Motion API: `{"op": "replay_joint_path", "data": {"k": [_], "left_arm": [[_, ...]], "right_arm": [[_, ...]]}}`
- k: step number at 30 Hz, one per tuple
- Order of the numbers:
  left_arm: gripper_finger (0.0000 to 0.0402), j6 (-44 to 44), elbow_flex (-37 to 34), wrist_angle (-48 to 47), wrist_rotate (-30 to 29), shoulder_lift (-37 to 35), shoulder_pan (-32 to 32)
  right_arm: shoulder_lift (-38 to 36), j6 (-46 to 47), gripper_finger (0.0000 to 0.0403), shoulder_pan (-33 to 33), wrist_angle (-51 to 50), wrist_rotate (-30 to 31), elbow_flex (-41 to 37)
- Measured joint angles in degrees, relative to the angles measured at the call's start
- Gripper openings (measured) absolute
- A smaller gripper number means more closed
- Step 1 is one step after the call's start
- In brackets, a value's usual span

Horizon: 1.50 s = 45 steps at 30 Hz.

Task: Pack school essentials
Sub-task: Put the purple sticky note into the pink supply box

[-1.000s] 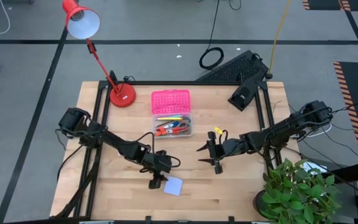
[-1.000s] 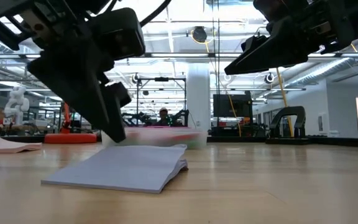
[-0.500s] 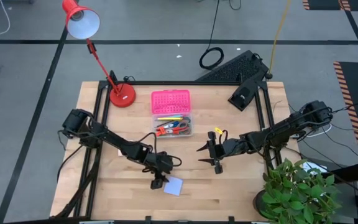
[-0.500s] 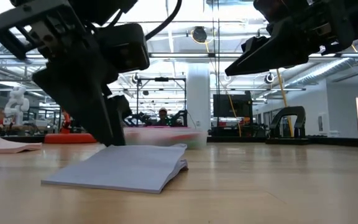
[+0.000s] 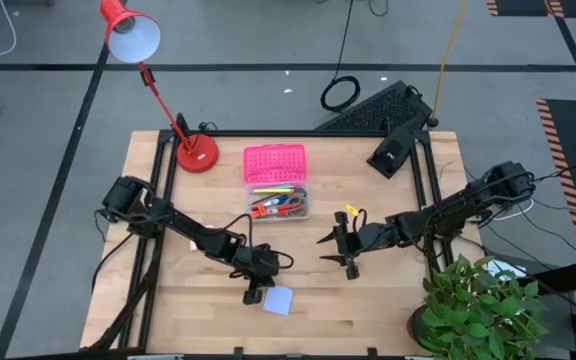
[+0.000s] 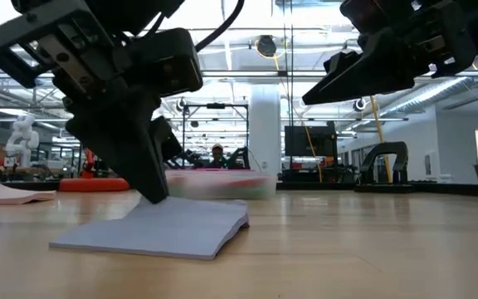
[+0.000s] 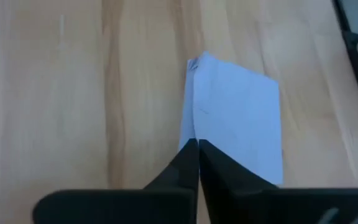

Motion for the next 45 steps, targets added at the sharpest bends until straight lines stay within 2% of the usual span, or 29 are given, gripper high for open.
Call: {"op": "replay_joint_path", "data": {"k": [8, 20, 27, 38, 45], "left_arm": [[0.0003, 2.1, 0.0, 0.9, -1.4, -1.3, 0.0], [0.0001, 8.1, 0.0, -0.7, -5.7, -9.1, 0.0], [0.0001, 10.6, 0.0, -4.8, -9.6, -14.6, 0.8], [0.0001, 14.7, 0.0, -11.4, -12.8, -27.3, 6.0], [0.0001, 18.5, 0.1, -13.4, -13.2, -33.9, 12.8]], "right_arm": [[0.0, 0.0, 0.0185, 0.0, 0.0, 0.0, -0.2], [0.0, 0.0, 0.0185, 0.0, 0.5, 0.0, -0.2], [0.0, 0.0, 0.0185, 0.0, 0.9, 0.0, -0.2], [0.0, 0.0, 0.0185, 0.0, 0.9, 0.0, -0.2], [0.0, 0.0, 0.0185, 0.0, 0.9, 0.0, -0.2]]}}
